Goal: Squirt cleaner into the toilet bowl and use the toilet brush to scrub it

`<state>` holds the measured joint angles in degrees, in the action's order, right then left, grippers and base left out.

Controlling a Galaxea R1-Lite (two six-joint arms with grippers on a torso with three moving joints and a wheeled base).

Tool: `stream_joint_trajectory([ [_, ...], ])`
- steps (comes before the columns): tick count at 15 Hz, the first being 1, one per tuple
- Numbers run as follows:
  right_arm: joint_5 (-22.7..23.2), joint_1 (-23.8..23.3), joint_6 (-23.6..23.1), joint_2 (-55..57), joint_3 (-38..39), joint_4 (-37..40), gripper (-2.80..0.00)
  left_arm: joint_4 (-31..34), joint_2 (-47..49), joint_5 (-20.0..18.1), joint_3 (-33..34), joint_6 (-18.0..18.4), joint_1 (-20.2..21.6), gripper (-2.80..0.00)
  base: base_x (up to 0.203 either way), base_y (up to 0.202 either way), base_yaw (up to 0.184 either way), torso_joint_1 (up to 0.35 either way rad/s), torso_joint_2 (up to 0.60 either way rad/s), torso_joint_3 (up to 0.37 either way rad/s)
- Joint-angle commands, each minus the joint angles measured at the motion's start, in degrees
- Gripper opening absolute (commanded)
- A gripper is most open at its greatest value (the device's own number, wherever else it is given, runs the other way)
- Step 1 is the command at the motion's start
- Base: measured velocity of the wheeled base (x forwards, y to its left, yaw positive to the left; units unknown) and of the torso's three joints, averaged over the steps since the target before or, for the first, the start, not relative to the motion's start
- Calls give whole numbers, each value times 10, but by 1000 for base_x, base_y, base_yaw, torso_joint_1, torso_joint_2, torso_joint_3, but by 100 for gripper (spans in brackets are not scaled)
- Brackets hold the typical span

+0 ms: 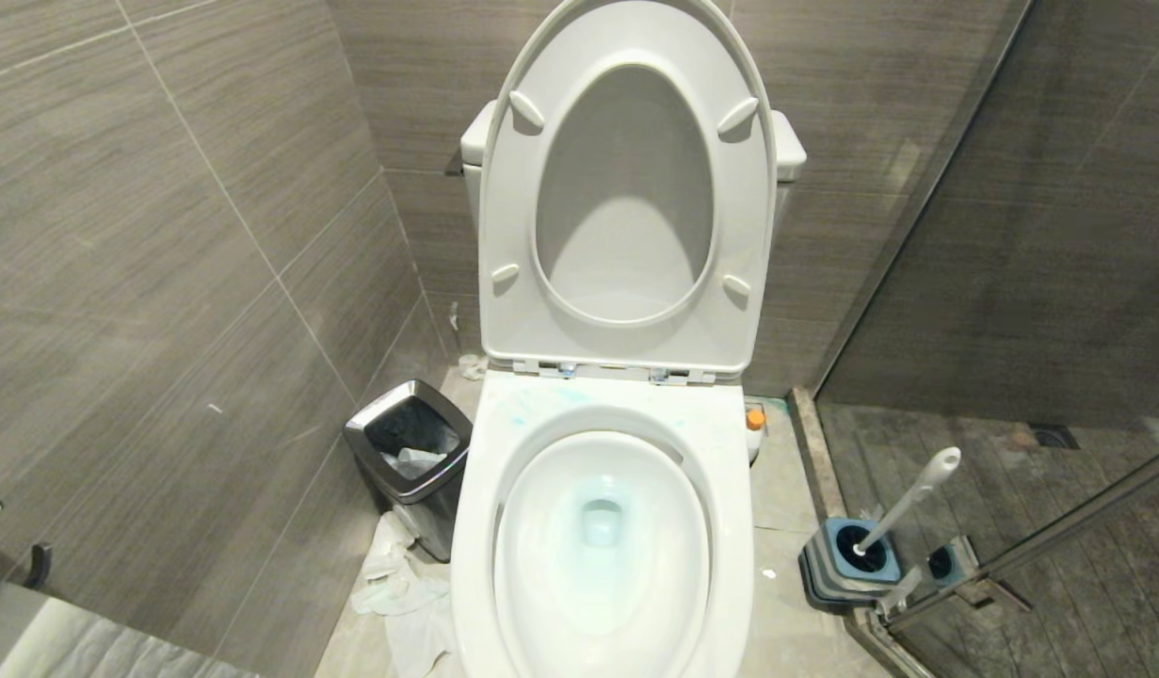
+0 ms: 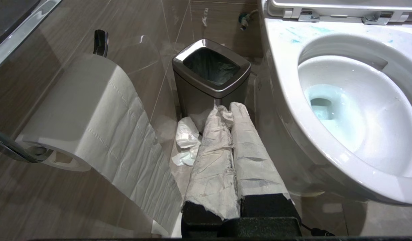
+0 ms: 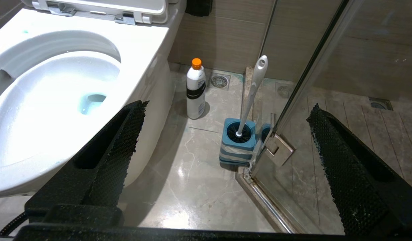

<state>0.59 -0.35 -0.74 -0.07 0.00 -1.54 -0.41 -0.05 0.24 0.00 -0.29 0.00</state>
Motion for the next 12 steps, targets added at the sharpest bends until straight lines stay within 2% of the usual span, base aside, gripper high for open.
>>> stream_joint_trajectory([
  [1, 0, 0, 0, 0, 6, 0, 0, 0, 0, 0, 4, 0, 0, -280, 0, 0, 0, 0, 0, 0],
  [12, 0, 0, 0, 0, 6, 0, 0, 0, 0, 0, 4, 0, 0, -280, 0, 0, 0, 0, 0, 0],
])
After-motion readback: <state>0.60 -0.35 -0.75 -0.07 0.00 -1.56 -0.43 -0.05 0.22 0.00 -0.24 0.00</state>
